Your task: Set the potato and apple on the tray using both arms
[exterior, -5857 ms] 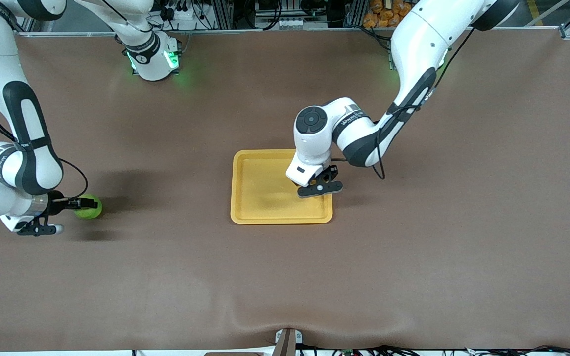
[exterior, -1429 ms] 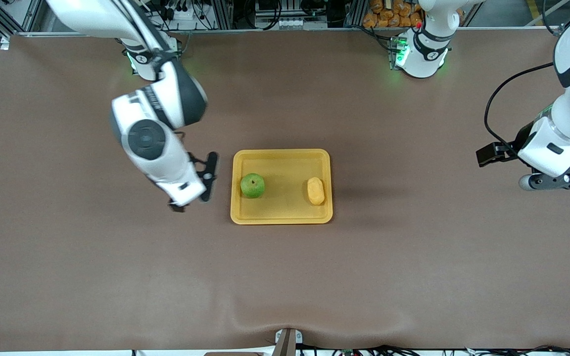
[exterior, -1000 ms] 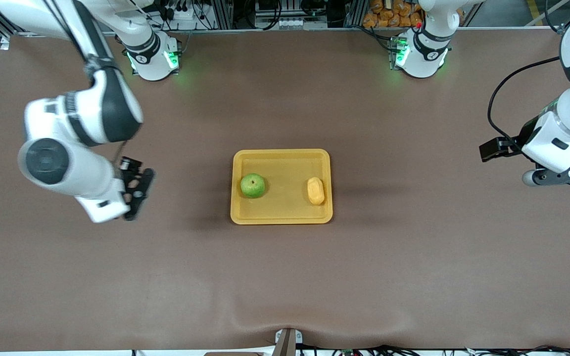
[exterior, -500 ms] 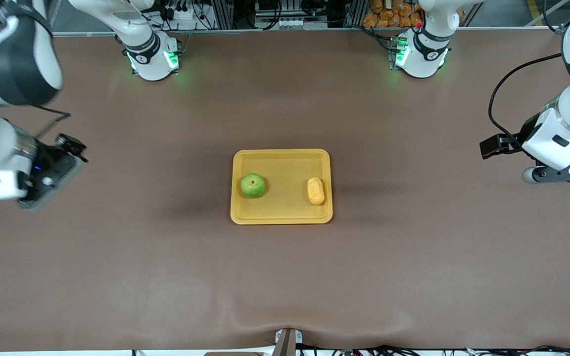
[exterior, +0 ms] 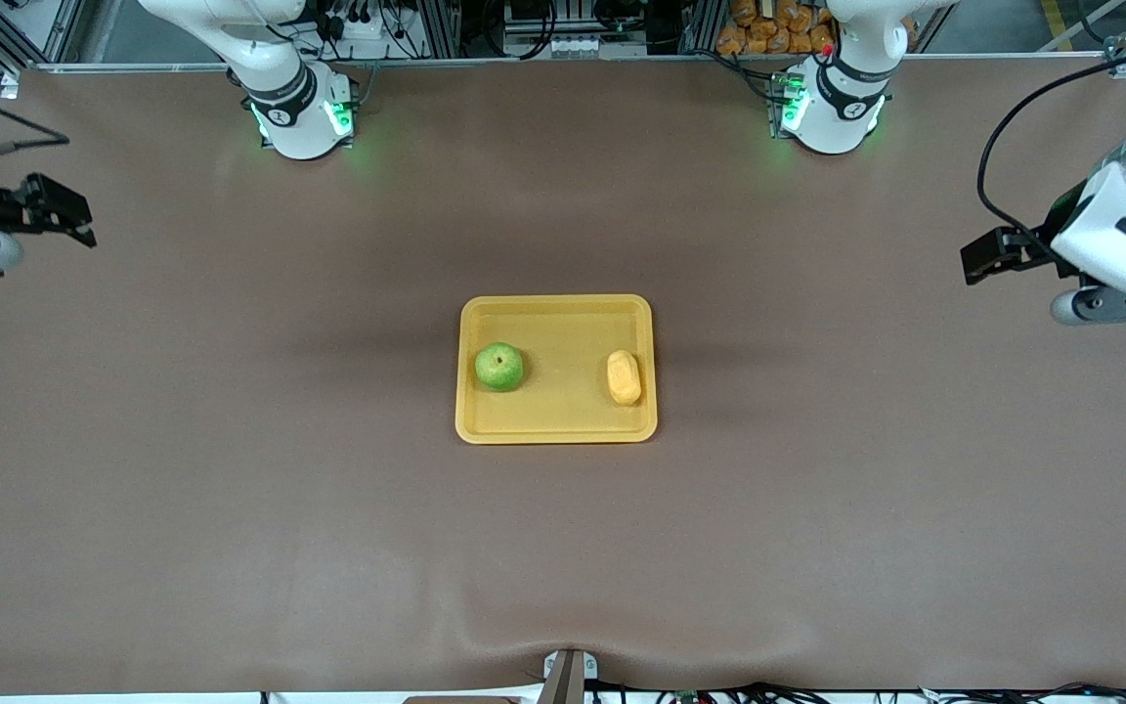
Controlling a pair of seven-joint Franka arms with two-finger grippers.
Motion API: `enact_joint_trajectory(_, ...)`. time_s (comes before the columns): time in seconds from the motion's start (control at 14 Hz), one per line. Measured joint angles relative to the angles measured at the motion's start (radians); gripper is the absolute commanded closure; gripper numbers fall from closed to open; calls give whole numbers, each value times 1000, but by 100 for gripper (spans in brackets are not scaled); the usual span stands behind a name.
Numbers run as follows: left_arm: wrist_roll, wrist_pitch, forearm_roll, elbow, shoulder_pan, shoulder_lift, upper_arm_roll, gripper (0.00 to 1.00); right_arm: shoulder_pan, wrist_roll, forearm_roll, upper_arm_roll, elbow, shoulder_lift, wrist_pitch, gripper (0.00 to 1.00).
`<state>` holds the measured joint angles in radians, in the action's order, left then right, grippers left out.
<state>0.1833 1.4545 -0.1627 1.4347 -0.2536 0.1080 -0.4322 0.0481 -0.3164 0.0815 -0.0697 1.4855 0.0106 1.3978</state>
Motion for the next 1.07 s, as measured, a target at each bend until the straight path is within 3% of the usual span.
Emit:
enact_joint_trajectory(0.14, -49, -6, 2, 8, 17, -23, 31, 0, 0, 99, -57, 14, 30, -43, -2, 0)
enact_joint_trajectory(0.43, -124, -8, 56, 37, 169, -62, 250, 0, 0, 234, -113, 39, 50, -70, -11, 0)
enact_joint_trajectory(0.64, -127, -8, 84, 88, 274, -113, 363, 0, -1, 269, -114, 53, 78, -99, -14, 0)
enact_joint_trajectory(0.86, -122, -8, 84, 152, 314, -176, 378, 0, -18, 269, -116, 110, 84, -109, -14, 0)
enact_joint_trajectory(1.07, -122, -8, 84, 187, 317, -216, 380, 0, -25, 269, -117, 123, 84, -110, -14, 0)
